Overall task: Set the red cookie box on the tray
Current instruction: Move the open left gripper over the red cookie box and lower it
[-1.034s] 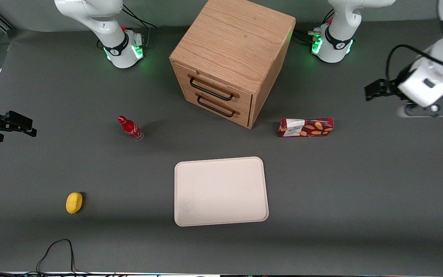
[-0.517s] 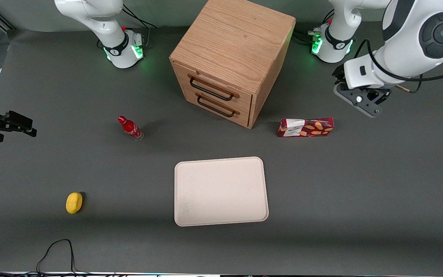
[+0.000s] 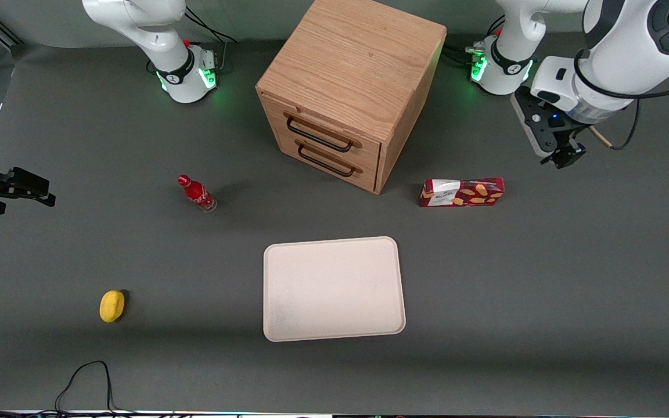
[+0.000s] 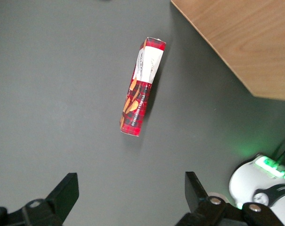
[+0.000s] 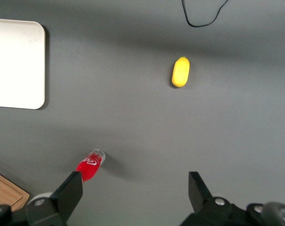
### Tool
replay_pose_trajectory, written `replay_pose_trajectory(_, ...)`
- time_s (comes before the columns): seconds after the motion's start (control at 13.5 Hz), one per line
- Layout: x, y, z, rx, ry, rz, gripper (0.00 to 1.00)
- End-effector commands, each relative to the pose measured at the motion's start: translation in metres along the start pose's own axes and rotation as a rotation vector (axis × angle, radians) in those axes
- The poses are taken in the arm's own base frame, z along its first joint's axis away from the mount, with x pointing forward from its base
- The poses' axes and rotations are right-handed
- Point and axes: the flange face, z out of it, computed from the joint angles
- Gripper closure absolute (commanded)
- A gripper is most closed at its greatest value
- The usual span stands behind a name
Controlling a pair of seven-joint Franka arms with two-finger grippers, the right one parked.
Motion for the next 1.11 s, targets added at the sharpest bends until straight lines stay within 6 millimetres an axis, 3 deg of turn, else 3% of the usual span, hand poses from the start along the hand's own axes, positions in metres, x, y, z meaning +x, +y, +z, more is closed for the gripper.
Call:
replay_pose_trajectory(0.0,-0.008,-0.002,0.023,0.019,-0.003,0.092,0.0)
replay_pose_trajectory(0.15,-0.004,-0.002,0.051,0.043,0.006,0.101,0.0)
replay_pose_trajectory(0.52,0.015,-0.013,0.146,0.063,0.028,0.108,0.0)
replay_pose_trajectory(0.81,0.045,0.006,0.209,0.045,0.028,0.068,0.0)
replay_pose_trajectory(1.03,0.05,0.014,0.245,0.05,0.03,0.064,0.0)
